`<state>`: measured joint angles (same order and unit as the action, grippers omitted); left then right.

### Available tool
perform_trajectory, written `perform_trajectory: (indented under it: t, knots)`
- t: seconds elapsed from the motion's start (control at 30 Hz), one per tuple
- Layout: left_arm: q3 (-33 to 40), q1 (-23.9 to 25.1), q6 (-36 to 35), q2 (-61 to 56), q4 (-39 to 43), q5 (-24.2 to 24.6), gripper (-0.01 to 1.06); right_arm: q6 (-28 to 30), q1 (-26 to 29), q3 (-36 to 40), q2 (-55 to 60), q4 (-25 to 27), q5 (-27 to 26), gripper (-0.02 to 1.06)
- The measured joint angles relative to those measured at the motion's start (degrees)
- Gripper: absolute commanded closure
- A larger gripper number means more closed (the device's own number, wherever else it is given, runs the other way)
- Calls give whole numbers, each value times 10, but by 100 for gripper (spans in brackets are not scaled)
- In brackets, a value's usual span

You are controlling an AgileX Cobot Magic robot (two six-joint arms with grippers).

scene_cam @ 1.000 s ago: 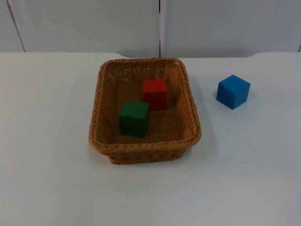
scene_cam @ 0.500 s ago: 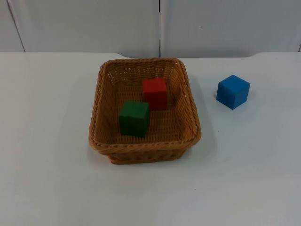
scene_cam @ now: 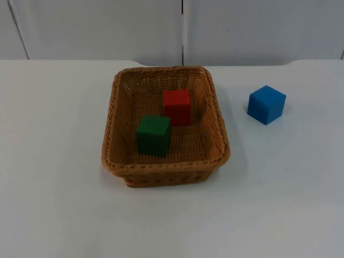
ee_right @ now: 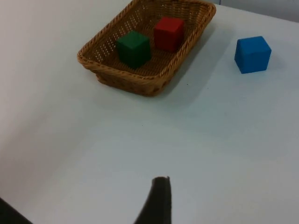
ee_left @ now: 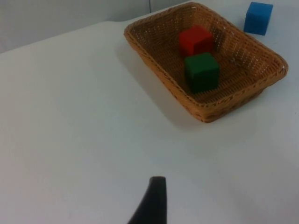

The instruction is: Pick up one cube with each hand and place exactly two cubes into the same basket, leaving the remaining cube outside.

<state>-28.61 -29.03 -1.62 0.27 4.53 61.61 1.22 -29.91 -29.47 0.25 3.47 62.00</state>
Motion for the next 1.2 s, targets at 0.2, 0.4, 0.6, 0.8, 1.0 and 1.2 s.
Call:
perform_trajectory:
  t: [0.2,0.4,0.6,0.8,1.0,1.2]
  knots:
    - [0,0,0,0,0,0,24,0,0,0,0,0,0,25]
    - [0,0,0,0,0,0,2,0,0,0,0,0,0,-1]
    - [0,0,0,0,0,0,0,0,0,0,0,-1,0,-1]
    - [0,0,0,0,0,0,0,-1,0,0,0,-1,0,-1]
    - [0,0,0,0,0,0,0,-1,0,0,0,-1,0,-1]
    - [0,0,0,0,0,0,0,-1,0,0,0,-1,0,-1]
